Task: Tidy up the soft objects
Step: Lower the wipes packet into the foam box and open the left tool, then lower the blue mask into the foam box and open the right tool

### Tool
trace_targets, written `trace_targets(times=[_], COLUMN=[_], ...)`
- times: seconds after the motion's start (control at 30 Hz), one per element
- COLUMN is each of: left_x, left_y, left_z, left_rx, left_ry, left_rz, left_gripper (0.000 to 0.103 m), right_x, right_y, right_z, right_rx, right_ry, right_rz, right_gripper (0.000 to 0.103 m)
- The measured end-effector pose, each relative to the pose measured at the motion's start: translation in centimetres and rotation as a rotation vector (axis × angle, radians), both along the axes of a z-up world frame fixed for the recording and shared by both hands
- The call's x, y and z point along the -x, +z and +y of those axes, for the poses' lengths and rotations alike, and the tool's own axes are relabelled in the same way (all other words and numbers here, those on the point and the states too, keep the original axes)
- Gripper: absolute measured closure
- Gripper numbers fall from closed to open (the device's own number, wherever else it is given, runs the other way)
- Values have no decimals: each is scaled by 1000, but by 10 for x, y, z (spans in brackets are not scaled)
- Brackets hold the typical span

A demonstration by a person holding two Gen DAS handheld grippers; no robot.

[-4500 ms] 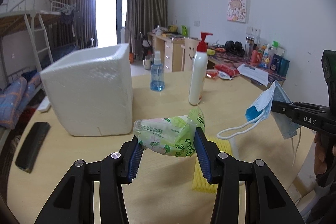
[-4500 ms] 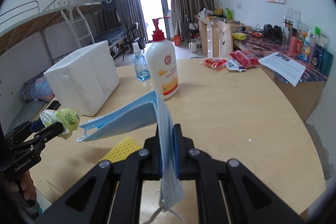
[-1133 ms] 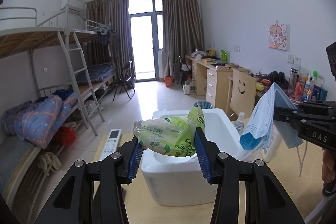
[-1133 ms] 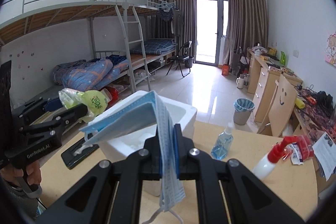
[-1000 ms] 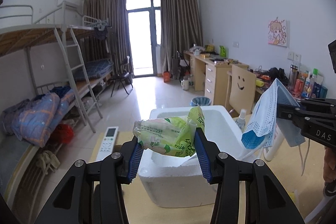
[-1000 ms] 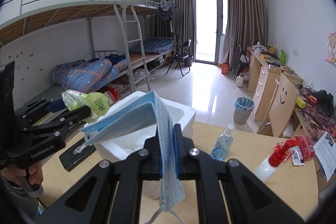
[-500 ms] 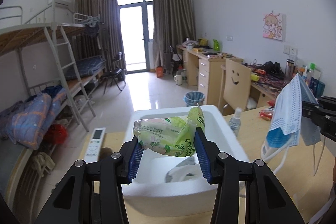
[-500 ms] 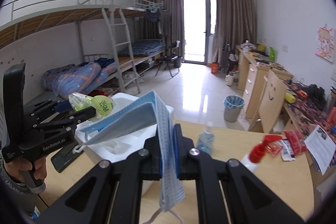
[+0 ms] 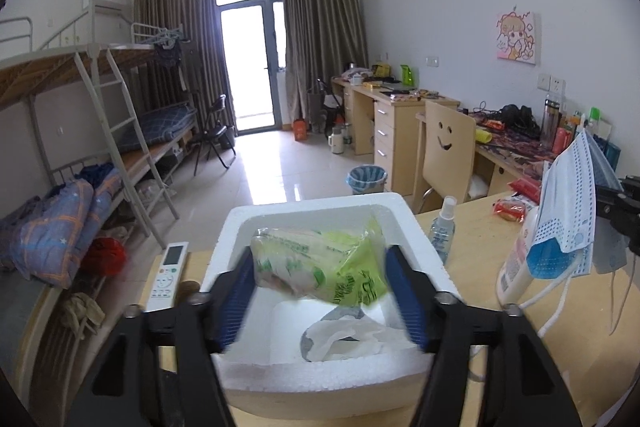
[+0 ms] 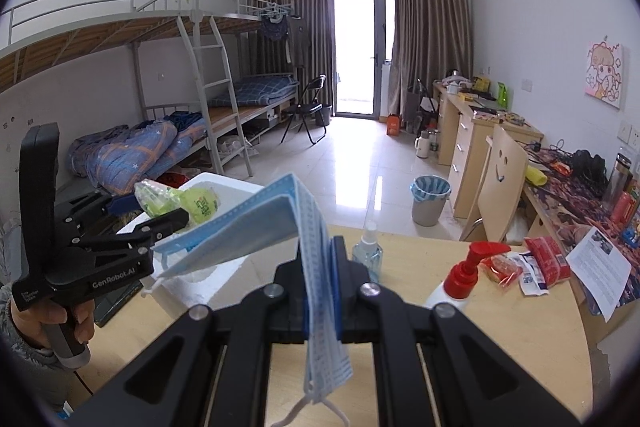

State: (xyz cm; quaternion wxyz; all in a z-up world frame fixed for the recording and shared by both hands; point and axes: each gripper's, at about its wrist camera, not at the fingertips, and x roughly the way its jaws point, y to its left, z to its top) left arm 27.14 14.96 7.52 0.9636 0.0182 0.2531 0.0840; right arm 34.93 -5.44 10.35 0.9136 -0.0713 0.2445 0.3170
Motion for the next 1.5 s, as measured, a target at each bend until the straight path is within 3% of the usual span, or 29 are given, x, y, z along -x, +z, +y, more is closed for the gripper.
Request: trace_targets(times=[0.1,0.17,0.27,0.6,1.5], left_x=[3,4,6,27,74], left_y=[2,3,2,5,0], left_z=[2,1,2,30,82], left_rx=[-10,-29,-62,-19,-2], left_ry=[13,21,39,98,190], left_rz=[-18,-24,-32,-47,-73], left_gripper=[5,1,1,1,1], right_x=[0,0,-1,-3,-10], right_y=[0,0,-1,-1,-10], right_z=[1,1,2,13,102], right_rx=[0,0,12,20,45], right_ry=[0,0,-6,8,169], right_rz=[2,1,-13,-28,24], right_gripper=[92,92,92,92,92])
